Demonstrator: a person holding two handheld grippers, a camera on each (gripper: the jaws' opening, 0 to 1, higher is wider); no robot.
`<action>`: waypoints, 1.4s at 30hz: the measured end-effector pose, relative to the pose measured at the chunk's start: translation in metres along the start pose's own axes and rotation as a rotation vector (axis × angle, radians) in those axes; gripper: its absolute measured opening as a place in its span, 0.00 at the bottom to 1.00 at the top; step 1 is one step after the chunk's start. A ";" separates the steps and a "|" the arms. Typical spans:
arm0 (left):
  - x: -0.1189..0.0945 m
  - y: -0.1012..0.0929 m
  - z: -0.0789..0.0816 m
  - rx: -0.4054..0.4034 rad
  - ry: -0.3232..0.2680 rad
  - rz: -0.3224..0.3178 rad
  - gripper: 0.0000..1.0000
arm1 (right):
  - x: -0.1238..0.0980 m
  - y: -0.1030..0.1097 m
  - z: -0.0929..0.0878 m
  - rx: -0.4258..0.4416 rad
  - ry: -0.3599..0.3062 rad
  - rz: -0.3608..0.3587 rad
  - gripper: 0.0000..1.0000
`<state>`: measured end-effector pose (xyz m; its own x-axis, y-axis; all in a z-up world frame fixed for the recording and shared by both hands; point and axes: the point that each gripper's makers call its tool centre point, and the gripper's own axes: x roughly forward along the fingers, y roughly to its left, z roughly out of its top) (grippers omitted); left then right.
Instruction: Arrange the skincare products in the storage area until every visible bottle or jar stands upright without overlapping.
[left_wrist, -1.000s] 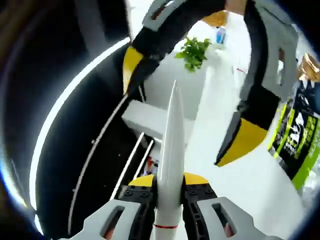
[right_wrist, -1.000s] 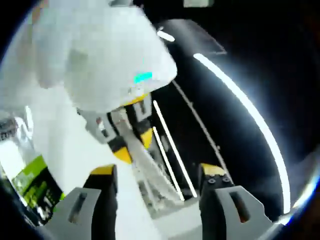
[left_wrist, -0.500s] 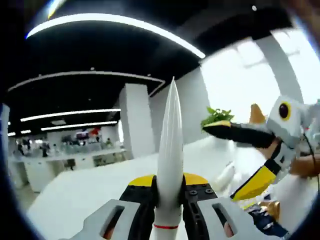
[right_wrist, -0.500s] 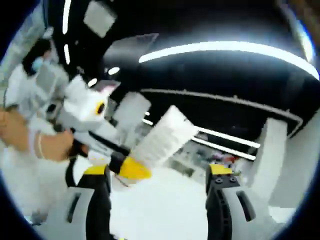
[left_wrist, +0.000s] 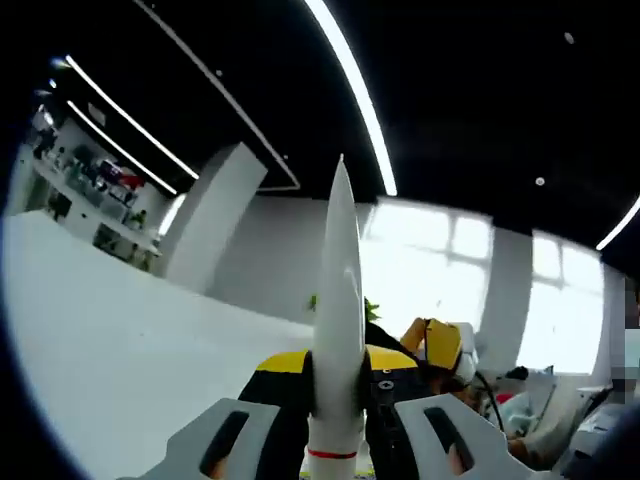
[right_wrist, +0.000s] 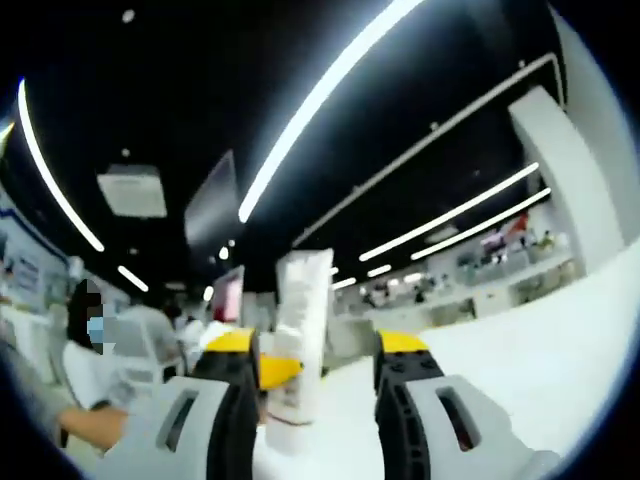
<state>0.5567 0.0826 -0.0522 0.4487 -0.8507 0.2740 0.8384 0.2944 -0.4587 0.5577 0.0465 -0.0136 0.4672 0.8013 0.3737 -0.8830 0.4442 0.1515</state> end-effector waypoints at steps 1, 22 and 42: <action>0.000 -0.006 -0.001 -0.037 0.003 -0.041 0.18 | 0.000 -0.001 0.002 0.019 -0.012 0.004 0.43; 0.009 -0.054 -0.064 -0.006 0.303 -0.235 0.18 | -0.003 0.026 0.012 0.163 -0.031 0.150 0.15; 0.012 -0.014 -0.004 0.554 -0.012 0.080 0.35 | -0.010 -0.013 -0.005 -0.031 0.098 -0.134 0.07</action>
<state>0.5487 0.0663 -0.0460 0.5185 -0.8120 0.2679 0.8374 0.5456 0.0332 0.5647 0.0347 -0.0235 0.5841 0.7687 0.2607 -0.8114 0.5607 0.1648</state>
